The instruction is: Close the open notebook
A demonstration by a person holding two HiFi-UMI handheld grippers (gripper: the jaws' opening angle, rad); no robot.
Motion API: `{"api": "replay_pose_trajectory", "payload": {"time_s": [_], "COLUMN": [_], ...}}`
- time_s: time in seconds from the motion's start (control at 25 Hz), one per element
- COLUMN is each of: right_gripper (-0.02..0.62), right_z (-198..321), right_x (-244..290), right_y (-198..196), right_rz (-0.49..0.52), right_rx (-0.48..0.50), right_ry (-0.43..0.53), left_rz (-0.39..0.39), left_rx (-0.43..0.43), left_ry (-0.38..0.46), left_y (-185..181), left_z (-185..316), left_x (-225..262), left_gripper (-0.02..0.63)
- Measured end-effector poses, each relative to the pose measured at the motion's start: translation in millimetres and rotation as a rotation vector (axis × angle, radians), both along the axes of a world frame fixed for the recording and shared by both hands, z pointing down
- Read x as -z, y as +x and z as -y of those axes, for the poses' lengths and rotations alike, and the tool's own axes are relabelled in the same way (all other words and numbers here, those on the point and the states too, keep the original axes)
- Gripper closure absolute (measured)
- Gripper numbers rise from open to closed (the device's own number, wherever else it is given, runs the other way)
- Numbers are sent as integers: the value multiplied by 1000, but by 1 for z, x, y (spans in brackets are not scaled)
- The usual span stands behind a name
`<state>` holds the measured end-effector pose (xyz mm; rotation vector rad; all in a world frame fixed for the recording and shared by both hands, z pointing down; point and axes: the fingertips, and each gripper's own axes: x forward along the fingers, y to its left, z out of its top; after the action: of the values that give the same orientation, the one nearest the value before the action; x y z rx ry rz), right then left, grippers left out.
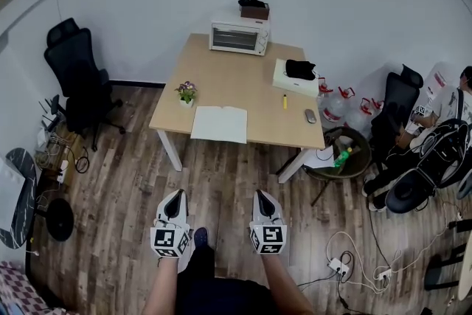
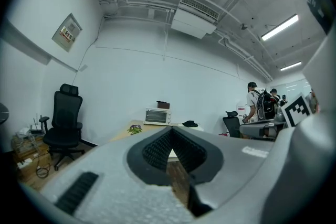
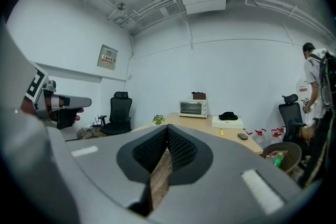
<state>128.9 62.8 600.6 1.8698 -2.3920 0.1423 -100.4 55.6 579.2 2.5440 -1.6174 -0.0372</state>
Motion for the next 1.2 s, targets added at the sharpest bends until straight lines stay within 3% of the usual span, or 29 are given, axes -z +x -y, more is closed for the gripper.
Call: {"api": "replay_pose_trajectory", "payload": {"time_s": [0.48,0.92,1.2], "right_gripper": [588,588,588], "right_z": [74,152,183], "right_x": [-1,20,17], "right_y": [-19,-26,-35], "right_rz": [25,59,68], "right_rx": [-13,-91,-126], "right_ry": [-37,-19,-24], "left_rz": [-23,-11,-7], "left_rx": [-24,-121,-166], "left_ry": [-38,-20,-36], "left_y": [-25,-25,-33], "left_z": [79,174,217], "left_x": [0,21,10], "left_gripper": [614,610,611]}}
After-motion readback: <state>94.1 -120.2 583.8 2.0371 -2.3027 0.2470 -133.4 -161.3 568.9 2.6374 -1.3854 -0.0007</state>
